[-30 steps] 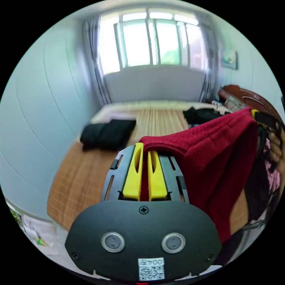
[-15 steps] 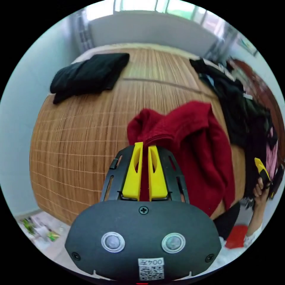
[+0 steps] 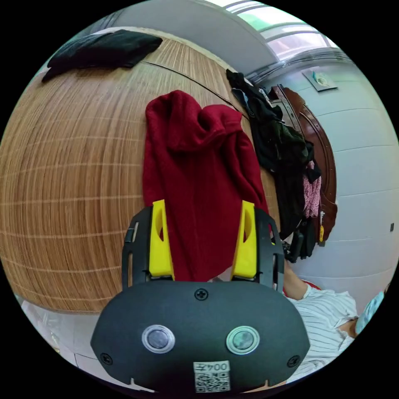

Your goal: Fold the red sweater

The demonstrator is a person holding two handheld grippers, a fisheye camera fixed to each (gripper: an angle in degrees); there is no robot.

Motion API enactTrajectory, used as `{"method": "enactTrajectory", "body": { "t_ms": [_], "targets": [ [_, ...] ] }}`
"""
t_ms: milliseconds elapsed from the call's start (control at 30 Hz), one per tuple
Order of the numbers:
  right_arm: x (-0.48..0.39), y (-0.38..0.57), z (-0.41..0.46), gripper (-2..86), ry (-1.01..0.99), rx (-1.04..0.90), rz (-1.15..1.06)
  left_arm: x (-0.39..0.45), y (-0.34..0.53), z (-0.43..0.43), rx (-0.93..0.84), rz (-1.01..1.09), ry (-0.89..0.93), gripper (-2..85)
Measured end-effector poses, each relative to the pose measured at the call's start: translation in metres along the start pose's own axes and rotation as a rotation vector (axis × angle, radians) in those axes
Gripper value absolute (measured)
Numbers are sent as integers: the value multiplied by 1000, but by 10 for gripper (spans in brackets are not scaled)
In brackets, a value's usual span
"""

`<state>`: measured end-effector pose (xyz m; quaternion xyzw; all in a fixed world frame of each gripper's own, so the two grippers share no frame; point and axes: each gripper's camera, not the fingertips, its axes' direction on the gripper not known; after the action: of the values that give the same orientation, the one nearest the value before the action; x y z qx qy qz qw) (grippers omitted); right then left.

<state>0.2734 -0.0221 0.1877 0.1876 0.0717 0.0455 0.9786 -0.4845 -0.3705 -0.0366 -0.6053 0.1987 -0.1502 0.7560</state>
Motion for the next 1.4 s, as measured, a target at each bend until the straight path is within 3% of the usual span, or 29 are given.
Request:
{"method": "enactTrajectory", "body": {
  "t_ms": [100,267,400,500,600,733,967,1167,1300,1400],
  "targets": [
    [1,-1,8,136,-33,-7,14,-1,47,-2,27,-25,-89,205],
    [-8,4,26,143,-69,8,13,11,105,-18,239,-43,-218,187],
    [-30,-3,47,130,-44,-15,-17,25,110,16,179,-3,-162,159],
    [-40,-14,61,60,50,-85,-16,48,108,33,234,2,-385,91],
    [-45,-22,44,38,30,-116,-48,66,99,37,205,-55,-371,50],
    [-72,-11,0,37,200,-126,-184,109,96,59,84,9,-361,34],
    [-58,44,-11,39,170,-141,-97,133,124,86,67,28,-315,49],
    [-97,58,-25,16,503,47,-227,161,143,59,306,120,-444,71],
    [-120,33,9,48,549,-58,-333,198,123,60,440,247,-545,111],
    [-113,26,51,53,594,-188,-314,224,86,89,366,346,-703,164]
  ]
}}
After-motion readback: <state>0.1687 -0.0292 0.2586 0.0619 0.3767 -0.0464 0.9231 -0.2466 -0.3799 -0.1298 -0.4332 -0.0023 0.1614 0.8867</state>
